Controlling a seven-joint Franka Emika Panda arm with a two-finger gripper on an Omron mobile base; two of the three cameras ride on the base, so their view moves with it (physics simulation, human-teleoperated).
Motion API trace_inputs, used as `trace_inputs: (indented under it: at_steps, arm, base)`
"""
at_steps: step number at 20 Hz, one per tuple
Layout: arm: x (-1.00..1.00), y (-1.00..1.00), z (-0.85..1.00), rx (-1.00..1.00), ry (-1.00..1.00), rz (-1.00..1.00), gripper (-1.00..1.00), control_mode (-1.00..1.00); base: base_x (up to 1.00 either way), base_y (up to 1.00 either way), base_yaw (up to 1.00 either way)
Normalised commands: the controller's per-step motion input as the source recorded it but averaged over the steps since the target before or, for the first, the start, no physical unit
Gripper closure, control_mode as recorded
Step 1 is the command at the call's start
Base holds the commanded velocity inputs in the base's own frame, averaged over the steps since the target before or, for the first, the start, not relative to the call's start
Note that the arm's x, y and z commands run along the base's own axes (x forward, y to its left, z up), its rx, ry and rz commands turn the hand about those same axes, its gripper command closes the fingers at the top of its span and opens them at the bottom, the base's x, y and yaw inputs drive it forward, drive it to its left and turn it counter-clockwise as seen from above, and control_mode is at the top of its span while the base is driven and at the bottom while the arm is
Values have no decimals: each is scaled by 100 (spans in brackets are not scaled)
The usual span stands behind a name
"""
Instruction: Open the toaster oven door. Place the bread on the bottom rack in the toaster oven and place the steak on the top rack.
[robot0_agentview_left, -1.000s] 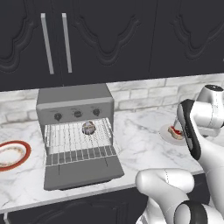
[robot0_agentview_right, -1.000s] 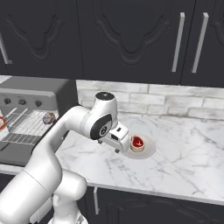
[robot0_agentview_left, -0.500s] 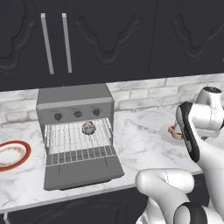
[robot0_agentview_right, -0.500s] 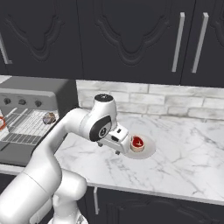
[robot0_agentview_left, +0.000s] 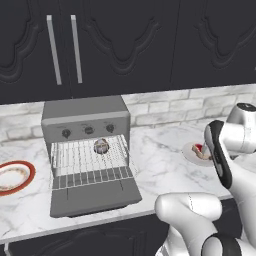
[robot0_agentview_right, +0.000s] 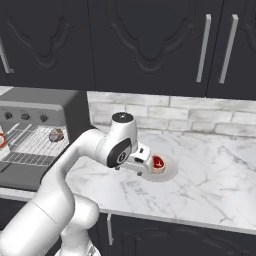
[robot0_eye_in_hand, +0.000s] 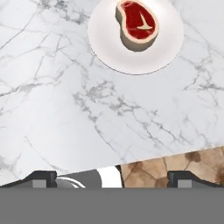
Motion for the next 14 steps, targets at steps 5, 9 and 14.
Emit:
trace_inputs:
  at_steps: [5, 9, 14]
  arm:
    - [41, -3, 0, -1, -3, 21, -100, -100]
    - [41, 0, 0, 0, -17, 6, -100, -100]
    - [39, -3, -4, -3, -12, 0, -100, -100]
  base:
    - [0, 0, 0]
    - [0, 0, 0]
    - [0, 0, 0]
